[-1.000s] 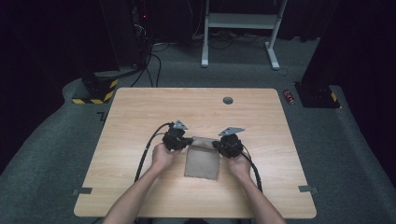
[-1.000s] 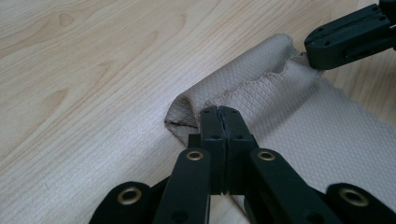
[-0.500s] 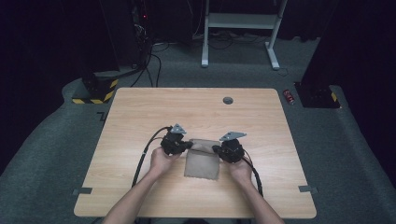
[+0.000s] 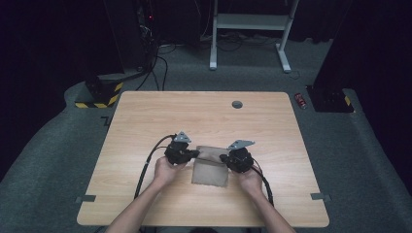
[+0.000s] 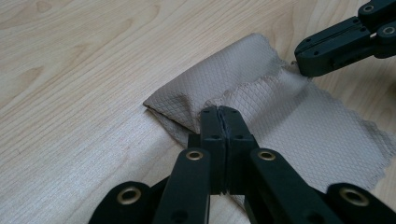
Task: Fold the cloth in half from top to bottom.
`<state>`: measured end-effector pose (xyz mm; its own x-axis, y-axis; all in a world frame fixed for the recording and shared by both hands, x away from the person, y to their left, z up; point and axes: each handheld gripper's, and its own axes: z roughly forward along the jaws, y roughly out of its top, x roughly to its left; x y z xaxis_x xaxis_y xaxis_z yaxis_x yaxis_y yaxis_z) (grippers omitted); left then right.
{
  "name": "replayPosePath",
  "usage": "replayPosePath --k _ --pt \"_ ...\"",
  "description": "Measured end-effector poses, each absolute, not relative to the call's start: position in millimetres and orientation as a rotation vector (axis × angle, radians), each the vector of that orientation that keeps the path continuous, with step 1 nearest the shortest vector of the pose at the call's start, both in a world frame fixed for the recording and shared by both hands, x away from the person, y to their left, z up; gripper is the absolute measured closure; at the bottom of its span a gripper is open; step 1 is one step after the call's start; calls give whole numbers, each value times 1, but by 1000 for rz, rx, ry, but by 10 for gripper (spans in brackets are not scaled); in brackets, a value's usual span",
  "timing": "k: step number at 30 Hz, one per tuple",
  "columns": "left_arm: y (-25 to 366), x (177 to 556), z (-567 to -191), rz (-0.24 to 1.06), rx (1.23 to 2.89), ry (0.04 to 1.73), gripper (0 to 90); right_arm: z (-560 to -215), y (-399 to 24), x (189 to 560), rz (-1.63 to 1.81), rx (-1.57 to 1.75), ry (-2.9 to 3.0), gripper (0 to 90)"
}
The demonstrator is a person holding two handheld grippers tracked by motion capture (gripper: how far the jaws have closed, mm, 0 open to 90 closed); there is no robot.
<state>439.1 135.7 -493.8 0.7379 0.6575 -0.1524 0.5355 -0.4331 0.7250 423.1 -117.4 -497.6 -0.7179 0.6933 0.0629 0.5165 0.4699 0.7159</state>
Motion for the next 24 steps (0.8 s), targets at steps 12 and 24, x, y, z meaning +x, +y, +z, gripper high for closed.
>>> replayPosePath --k 12,24 --pt "139 427 -493 182 2112 888 890 -496 -120 413 1133 1030 2491 882" --pt "138 403 -495 214 2130 849 889 -491 -123 388 1146 956 2499 881"
